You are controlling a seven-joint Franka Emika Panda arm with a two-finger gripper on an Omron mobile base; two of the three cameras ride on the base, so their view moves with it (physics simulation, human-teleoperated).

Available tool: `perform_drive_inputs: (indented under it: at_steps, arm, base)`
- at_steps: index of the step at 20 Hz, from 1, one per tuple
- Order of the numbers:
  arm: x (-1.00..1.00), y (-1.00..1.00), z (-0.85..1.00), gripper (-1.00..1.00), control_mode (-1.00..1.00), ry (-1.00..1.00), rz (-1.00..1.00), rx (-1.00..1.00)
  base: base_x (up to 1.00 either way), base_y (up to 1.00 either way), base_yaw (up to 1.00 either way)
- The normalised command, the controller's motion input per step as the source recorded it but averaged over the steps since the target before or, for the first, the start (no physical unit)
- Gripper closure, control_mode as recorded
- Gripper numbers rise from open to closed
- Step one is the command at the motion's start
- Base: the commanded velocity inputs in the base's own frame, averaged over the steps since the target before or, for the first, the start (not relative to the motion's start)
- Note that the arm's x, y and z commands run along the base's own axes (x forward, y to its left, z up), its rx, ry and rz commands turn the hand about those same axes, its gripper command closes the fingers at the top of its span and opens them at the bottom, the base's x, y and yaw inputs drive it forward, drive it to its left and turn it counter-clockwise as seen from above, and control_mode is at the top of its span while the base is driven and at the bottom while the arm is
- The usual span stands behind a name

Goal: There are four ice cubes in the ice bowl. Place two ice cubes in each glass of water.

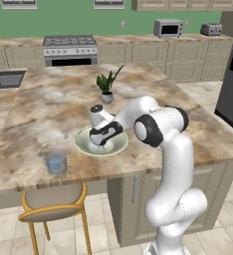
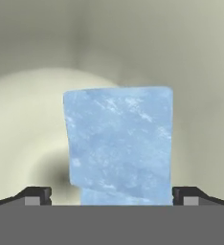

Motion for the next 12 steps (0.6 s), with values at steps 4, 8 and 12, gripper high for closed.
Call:
perform_drive_inputs:
  at_steps: [4, 8, 12]
  arm:
    - [0.02, 0.00, -0.02, 1.00, -1.00, 0.00, 0.03, 0.00]
    - [0.00, -0.01, 0.00, 1.00, -1.00, 0.00, 0.03, 0.00]
    - [0.01, -0.01, 0.03, 1.00, -1.00, 0.00, 0.01, 0.00]
  base:
    - [0.00, 0.00, 0.00]
    - [0.00, 0.00, 0.00]
    - [0.00, 0.00, 0.00]
